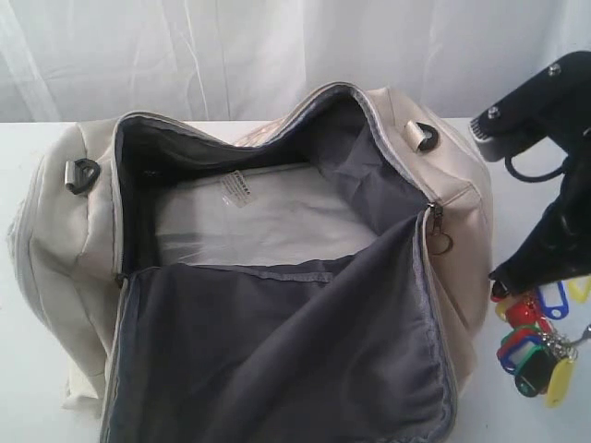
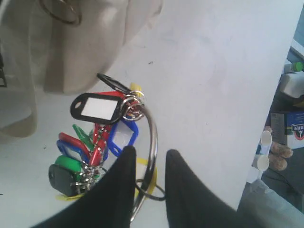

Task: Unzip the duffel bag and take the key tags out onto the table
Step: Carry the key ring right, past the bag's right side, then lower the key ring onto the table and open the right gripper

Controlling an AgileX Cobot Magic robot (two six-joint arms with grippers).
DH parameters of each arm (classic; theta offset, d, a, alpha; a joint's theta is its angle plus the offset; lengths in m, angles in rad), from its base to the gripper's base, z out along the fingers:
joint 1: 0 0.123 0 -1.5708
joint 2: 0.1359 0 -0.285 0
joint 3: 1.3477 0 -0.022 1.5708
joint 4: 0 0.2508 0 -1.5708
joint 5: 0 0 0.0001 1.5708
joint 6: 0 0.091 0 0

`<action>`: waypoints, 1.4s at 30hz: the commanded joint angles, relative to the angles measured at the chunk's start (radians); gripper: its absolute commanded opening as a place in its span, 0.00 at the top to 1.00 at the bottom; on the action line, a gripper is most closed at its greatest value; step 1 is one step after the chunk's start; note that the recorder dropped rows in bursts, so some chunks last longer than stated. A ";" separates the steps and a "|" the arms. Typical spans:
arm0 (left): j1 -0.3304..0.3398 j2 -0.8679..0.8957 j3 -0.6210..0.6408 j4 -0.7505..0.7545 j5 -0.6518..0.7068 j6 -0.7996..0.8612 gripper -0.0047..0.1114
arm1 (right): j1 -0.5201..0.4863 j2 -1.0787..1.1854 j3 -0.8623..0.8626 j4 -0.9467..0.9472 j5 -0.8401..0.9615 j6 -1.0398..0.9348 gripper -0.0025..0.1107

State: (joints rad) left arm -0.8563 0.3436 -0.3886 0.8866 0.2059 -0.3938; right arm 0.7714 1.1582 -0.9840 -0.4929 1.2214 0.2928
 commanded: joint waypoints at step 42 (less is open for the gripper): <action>-0.005 -0.007 0.005 0.011 -0.011 -0.024 0.96 | -0.085 0.240 0.087 -0.081 -0.217 0.138 0.30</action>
State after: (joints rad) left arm -0.8563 0.3436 -0.3886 0.8866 0.2059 -0.4082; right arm 0.6910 1.4175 -0.8980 -0.5685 1.0064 0.4242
